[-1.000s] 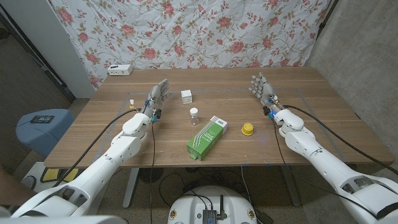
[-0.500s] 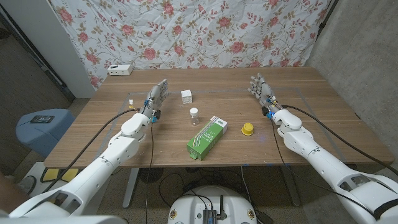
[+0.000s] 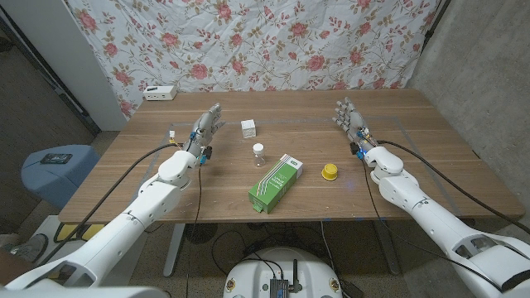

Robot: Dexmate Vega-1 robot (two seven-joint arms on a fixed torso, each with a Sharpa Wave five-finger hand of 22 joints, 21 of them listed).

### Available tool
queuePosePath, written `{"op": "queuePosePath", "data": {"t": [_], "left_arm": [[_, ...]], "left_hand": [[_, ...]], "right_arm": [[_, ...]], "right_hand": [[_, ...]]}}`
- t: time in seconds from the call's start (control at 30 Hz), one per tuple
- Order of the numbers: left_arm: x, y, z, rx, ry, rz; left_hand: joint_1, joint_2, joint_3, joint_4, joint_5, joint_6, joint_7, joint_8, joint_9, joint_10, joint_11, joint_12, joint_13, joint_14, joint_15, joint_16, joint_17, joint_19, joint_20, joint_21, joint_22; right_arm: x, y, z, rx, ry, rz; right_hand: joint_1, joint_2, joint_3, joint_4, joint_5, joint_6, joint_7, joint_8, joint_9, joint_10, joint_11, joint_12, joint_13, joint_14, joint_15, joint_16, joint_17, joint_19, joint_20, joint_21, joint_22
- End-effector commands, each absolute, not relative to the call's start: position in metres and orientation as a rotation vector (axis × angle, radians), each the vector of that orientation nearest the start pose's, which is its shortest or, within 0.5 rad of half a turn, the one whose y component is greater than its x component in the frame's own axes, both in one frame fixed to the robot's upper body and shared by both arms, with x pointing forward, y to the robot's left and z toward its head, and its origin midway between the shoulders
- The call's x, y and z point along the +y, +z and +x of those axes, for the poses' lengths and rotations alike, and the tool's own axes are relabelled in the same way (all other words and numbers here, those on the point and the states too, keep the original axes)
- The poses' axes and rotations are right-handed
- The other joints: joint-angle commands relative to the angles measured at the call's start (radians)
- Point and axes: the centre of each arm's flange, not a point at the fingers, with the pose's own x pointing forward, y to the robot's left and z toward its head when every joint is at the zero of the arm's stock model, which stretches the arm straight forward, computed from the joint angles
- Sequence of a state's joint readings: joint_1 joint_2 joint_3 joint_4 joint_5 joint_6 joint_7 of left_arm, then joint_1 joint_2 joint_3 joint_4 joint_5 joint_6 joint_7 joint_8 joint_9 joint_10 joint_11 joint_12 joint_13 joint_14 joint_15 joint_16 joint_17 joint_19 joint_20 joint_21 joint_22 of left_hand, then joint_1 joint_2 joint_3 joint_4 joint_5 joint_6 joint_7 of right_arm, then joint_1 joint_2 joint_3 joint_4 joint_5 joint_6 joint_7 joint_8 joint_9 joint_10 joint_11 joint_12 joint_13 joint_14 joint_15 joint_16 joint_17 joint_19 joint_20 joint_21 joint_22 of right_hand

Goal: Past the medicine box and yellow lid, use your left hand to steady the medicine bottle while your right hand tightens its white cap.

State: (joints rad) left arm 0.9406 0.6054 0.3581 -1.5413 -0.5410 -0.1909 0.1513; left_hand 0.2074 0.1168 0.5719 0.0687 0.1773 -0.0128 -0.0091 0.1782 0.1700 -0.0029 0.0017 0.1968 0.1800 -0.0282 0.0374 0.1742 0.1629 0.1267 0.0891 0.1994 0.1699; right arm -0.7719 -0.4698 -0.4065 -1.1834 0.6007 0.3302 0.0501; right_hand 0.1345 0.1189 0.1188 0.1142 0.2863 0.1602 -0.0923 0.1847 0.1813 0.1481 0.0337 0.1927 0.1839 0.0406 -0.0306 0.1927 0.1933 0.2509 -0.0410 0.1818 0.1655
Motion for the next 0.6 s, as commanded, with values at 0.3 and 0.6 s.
{"op": "queuePosePath", "data": {"t": [0.3,0.6], "left_arm": [[0.282,-0.025,0.589,-0.6,-0.132,0.181],[0.276,-0.032,0.588,-0.604,-0.168,0.196]], "left_hand": [[0.017,-0.046,-0.011,-0.04,0.005,-0.002,-0.035,0.001,0.003,0.002,-0.034,0.002,0.002,-0.001,-0.026,-0.001,0.002,-0.016,-0.001,-0.01,0.0],[0.048,-0.114,-0.037,-0.104,0.012,0.012,-0.094,0.007,0.002,0.026,-0.055,0.008,0.002,0.018,-0.048,0.004,0.003,-0.025,0.019,-0.014,0.0]], "right_arm": [[-0.283,-0.034,0.664,-0.616,0.167,0.01],[-0.282,-0.033,0.661,-0.624,0.145,0.014]], "right_hand": [[0.006,-0.001,0.007,0.0,0.004,-0.005,0.001,-0.001,0.001,0.001,-0.007,0.001,0.003,-0.001,-0.006,0.003,0.002,-0.001,-0.035,0.005,0.001],[0.007,0.0,0.009,0.0,0.004,-0.001,0.002,0.002,0.001,0.003,-0.011,0.002,0.003,0.0,-0.007,0.003,0.002,-0.001,-0.037,0.005,0.001]]}}
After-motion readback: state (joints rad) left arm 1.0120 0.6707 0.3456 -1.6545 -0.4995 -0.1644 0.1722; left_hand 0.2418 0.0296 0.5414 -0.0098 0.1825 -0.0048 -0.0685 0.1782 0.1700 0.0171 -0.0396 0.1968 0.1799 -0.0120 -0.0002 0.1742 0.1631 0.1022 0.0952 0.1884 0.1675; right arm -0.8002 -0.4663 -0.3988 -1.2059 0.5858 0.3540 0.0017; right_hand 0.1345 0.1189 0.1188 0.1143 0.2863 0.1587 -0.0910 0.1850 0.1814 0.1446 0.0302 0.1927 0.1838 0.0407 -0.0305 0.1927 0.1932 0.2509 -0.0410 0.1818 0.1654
